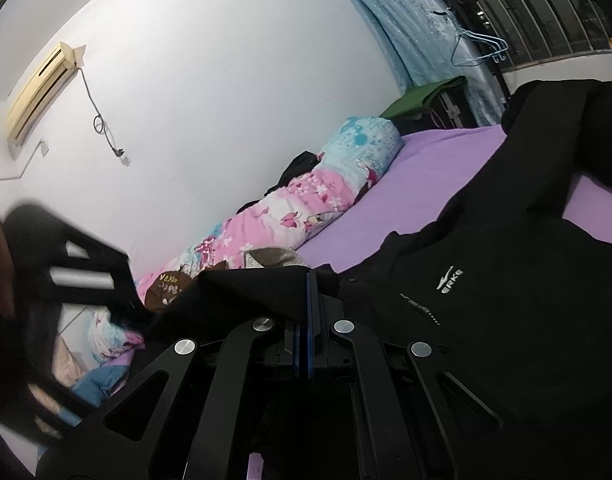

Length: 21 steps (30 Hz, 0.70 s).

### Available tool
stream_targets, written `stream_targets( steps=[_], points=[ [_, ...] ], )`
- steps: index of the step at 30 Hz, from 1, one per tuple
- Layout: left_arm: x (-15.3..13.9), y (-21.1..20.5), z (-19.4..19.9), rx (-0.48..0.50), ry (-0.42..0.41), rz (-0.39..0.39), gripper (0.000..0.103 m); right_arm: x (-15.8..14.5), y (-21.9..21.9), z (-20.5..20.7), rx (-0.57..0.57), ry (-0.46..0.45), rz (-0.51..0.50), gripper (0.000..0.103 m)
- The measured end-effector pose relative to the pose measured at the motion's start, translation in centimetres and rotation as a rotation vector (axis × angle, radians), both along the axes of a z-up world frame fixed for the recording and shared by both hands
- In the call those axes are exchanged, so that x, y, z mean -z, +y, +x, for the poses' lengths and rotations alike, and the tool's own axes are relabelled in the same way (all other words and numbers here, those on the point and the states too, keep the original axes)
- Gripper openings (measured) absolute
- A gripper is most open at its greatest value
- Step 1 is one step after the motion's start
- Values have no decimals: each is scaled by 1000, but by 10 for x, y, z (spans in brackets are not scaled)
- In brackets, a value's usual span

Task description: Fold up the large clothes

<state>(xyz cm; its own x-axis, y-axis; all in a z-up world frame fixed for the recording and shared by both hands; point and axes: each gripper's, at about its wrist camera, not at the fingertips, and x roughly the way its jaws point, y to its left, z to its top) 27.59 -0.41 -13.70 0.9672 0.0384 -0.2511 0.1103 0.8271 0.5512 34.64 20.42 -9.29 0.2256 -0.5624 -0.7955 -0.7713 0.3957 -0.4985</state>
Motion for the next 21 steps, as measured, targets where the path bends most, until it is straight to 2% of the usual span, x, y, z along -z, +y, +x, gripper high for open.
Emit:
stream_targets(
  steps=[5,10,11,12,14,16,18,21],
  points=[
    [1,-6,-4,14,7,4,3,-42,-24,13,56,5,180,32],
    [9,-15,-8,34,22,27,11,-79,-84,32,177,-10,425,27],
    [11,-18,-9,45,23,36,25,-84,-96,34,201,-24,458,26],
    [14,-21,-12,63,25,43,44,-88,-112,38,232,-41,499,25],
    [18,-27,-16,99,42,44,61,-90,-138,44,279,-51,558,21],
    [24,-31,-18,114,54,43,68,-89,-162,49,324,-52,617,18],
    [30,-34,-20,130,70,38,79,-82,-191,53,378,-63,676,14],
    [30,-30,-21,166,105,-26,80,-65,-227,55,446,-33,775,13]
  ],
)
